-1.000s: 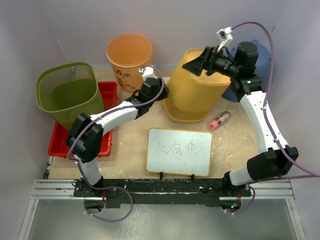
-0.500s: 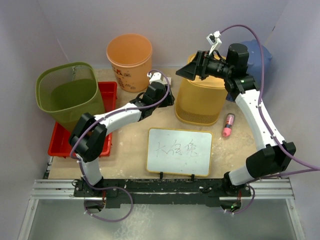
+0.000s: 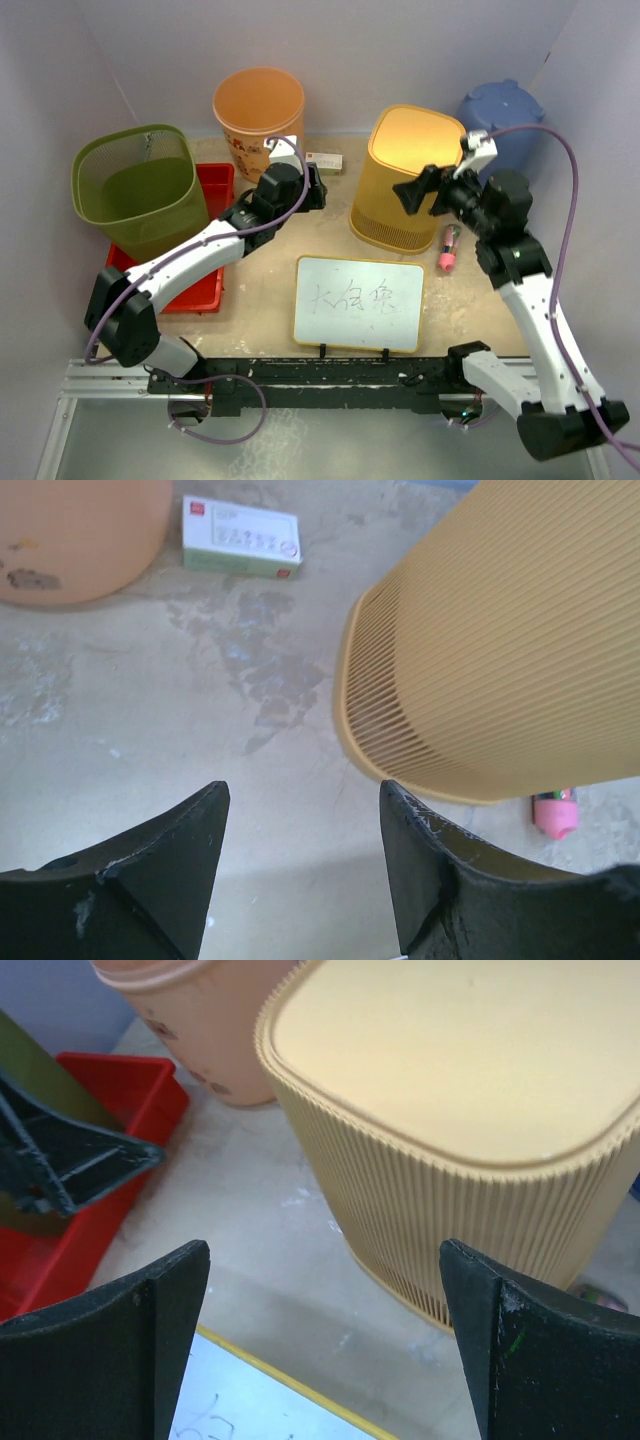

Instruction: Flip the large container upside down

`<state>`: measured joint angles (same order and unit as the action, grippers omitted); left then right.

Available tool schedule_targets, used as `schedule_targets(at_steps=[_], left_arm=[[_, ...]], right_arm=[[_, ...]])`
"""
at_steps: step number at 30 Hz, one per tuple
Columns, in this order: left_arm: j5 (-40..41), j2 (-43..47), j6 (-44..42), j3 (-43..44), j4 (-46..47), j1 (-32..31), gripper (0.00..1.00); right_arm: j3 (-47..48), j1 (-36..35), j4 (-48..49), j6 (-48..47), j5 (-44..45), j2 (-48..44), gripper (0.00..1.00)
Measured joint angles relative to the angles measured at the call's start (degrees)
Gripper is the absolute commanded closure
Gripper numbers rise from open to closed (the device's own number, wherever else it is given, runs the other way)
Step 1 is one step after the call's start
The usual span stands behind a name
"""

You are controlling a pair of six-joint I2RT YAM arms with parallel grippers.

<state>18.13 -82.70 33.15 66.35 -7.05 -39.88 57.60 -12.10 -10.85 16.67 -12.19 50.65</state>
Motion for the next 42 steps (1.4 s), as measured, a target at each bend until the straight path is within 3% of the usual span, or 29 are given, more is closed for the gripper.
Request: schedule_targets(at_steps=[8,15,21,27,34,42], left_arm=[[0.2,1.1,0.0,-4.7,-3.6,0.0,0.39],[2.1,2.9,0.1,-5.1,-5.4,0.0,0.37],[4.2,8.5,0.0,-5.1,-6.1,0.0,0.37],[5.9,11.0,0.0,-5.1,-8.1,0.0,0.37],[7.5,12.0,-1.5,-4.8,-10.3,0.0,0.34],[9.0,11.2,-5.6,2.3,-13.8,0.0,0.32]], right_arm=[[-11.5,0.0,4.7,1.4,2.2,3.5,0.14],[-17.4,-0.5,19.2,5.8,3.5,12.8,0.14],[-8.4,-1.2,31.4,7.2,10.4,30.3,0.13],[2.9,-1.2,35.8,8.5,15.7,41.8,0.13],[1.6,-1.4,35.9,9.4,13.6,35.3,0.11],[-5.3,-1.6,21.9,7.6,14.7,15.4,0.04]])
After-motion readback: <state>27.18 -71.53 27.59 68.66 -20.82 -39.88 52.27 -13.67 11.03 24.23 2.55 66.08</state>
